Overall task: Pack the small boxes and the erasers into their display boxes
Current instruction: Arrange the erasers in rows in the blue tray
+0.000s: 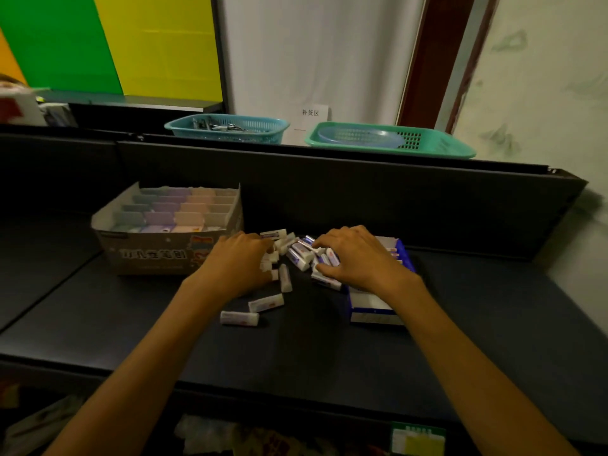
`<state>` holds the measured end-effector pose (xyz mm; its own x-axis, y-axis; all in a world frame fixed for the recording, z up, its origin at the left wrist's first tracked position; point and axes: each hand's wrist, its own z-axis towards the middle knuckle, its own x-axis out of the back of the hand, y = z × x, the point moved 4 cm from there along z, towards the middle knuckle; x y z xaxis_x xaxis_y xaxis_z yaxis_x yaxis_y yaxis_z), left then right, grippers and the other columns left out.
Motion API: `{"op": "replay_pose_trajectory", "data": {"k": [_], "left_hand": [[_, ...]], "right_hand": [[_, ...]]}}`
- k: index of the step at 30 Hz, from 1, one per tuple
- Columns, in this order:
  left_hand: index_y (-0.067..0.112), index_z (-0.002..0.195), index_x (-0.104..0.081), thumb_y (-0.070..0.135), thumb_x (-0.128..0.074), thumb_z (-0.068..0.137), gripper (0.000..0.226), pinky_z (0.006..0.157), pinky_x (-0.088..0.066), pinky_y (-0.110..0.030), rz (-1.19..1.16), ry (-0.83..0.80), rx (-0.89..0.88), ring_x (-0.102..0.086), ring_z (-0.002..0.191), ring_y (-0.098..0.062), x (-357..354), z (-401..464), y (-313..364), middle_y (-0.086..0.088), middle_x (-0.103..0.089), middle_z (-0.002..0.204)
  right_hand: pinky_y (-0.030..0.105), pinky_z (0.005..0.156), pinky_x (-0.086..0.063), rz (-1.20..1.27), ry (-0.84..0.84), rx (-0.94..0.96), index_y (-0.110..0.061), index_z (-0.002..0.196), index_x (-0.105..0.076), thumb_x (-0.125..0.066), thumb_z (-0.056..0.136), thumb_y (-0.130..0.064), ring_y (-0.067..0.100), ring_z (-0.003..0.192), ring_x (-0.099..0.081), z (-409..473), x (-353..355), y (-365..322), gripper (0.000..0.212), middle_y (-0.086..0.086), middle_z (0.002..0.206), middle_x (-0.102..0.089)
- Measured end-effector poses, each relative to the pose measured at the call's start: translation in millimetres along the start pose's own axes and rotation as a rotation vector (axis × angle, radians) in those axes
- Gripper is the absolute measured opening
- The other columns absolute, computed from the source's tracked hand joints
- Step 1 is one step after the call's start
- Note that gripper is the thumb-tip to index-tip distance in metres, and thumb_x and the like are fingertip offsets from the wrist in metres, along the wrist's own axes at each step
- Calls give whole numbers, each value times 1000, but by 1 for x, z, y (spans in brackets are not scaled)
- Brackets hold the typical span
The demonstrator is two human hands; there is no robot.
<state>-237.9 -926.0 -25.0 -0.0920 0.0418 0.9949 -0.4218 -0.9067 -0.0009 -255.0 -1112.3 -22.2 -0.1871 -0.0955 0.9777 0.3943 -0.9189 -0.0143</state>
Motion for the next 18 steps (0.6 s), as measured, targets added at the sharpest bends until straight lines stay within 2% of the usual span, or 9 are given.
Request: {"op": "replay_pose_trajectory", "data": {"k": [8,12,18], "left_hand": [[28,129,-47,34,-64,85,48,90,-44,-30,-78,-21,-75,-50,116,-18,-16,-4,-6,-1,-49,133],[27,133,-46,29,-63,87,49,96,-45,-31,-102,-54,-167,-47,121,-18,-20,3,4,-1,-46,137],[31,128,-52,19,-61,87,43,95,-48,-33,-136,-150,-265,-51,116,-15,-31,15,12,1,-50,133]], "right_hand": [[30,98,-34,16,-59,-74,-29,130,-50,-59,90,-38,17,117,-48,2,-20,-10,42,-1,127,-56],[33,93,-45,20,-78,-128,-28,126,-54,-65,86,-35,18,113,-52,-3,-28,-7,42,0,125,-59],[34,92,-46,-3,-114,-168,-25,118,-56,-66,85,-32,20,111,-52,-5,-37,-6,35,2,119,-59]]}}
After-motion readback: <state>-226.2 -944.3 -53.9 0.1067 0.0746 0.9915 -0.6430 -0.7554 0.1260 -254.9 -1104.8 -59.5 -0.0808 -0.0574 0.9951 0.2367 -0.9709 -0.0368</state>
